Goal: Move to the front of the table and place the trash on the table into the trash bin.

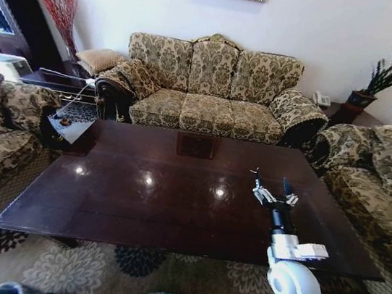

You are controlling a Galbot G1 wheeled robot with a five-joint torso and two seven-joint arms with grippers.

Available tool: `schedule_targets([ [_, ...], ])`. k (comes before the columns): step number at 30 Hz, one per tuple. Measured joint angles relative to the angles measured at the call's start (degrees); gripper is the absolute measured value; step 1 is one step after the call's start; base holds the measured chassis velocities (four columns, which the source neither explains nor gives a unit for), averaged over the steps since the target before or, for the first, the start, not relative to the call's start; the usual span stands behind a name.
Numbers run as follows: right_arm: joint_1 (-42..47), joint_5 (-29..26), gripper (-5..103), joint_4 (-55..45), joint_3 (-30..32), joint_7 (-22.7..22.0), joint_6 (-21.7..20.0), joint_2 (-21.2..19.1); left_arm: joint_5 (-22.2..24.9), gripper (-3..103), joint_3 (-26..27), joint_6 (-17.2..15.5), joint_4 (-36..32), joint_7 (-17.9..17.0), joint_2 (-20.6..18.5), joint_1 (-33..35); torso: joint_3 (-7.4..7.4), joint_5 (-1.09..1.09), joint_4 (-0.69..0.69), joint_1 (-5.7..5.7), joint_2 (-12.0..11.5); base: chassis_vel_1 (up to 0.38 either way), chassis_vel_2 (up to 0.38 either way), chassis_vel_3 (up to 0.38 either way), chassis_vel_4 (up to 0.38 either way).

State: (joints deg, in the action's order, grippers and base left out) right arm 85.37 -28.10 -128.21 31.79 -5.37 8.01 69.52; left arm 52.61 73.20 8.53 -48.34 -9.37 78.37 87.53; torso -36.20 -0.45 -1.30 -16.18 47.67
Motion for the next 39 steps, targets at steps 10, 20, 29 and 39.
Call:
schedule_targets([
  [10, -0.2, -0.1, 100, 0.8, -0.1, -0.1, -0.2, 0.1, -4.0, 10, 0.3, -1.0, 2.2, 3.4, 2.3, -0.7, 0.0, -0.01, 0.0, 0.0, 0.0, 0.0, 0.0, 0.0, 0.0],
  [20, -0.8, -2.2, 100, 2.4, -0.2, 0.0, 0.6, -0.1, -6.9, 52, 1.5, -7.0, -3.1, 7.7, 6.6, 5.6, 0.0, 0.01, 0.0, 0.0, 0.0, 0.0, 0.0, 0.0, 0.0],
  [29, -0.6, -2.9, 100, 4.5, -1.0, 0.1, 2.7, 1.0, -6.3, 85, 3.4, -2.5, -6.0, 14.6, 8.5, 9.2, 0.0, 0.0, -0.01, 0.0, 0.0, 0.0, 0.0, 0.0, 0.0],
  [39, 0.4, -3.6, 100, 4.3, -0.7, 0.1, 3.9, 0.5, 2.3, 100, 4.1, 5.9, -18.7, 29.7, 8.5, 13.4, 0.0, 0.0, 0.0, 0.0, 0.0, 0.0, 0.0, 0.0, 0.0],
])
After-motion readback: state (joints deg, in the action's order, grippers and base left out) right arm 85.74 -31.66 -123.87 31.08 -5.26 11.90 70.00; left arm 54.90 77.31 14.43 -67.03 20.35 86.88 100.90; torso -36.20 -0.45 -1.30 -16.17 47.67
